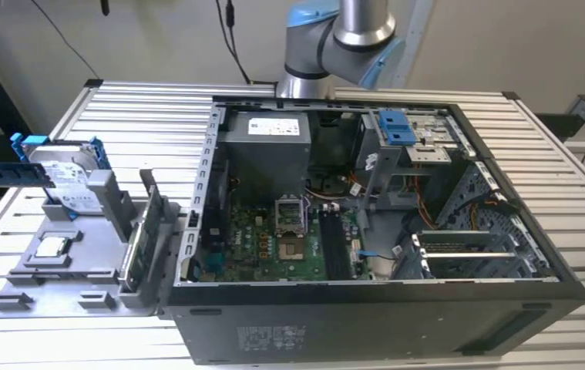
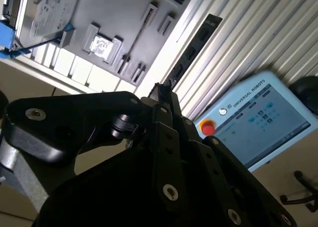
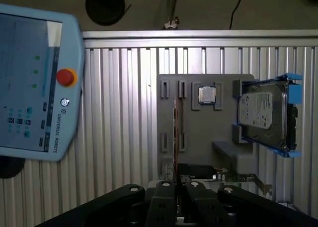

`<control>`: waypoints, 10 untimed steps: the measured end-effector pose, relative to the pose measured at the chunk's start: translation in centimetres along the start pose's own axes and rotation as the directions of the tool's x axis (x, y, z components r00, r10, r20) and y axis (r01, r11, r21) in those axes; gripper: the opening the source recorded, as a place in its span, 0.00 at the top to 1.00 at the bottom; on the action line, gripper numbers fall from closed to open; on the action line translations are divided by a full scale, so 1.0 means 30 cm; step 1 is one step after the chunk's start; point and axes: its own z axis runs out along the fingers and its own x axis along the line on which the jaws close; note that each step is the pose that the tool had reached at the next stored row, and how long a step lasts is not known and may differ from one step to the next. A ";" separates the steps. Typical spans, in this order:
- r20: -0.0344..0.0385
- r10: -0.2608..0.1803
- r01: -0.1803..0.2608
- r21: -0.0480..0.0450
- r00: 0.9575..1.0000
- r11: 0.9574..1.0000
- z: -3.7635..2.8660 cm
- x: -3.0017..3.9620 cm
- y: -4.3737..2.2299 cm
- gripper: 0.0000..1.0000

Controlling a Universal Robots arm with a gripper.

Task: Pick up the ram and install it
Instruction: 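Pick up the ram and move it above insertion slot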

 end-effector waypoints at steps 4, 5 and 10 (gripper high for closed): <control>0.000 0.000 0.000 -0.001 1.000 1.000 0.000 -0.001 -0.023 0.86; 0.000 0.000 0.000 -0.002 1.000 1.000 -0.001 -0.001 -0.029 0.86; 0.000 0.000 0.000 -0.003 1.000 1.000 -0.001 -0.002 -0.059 0.86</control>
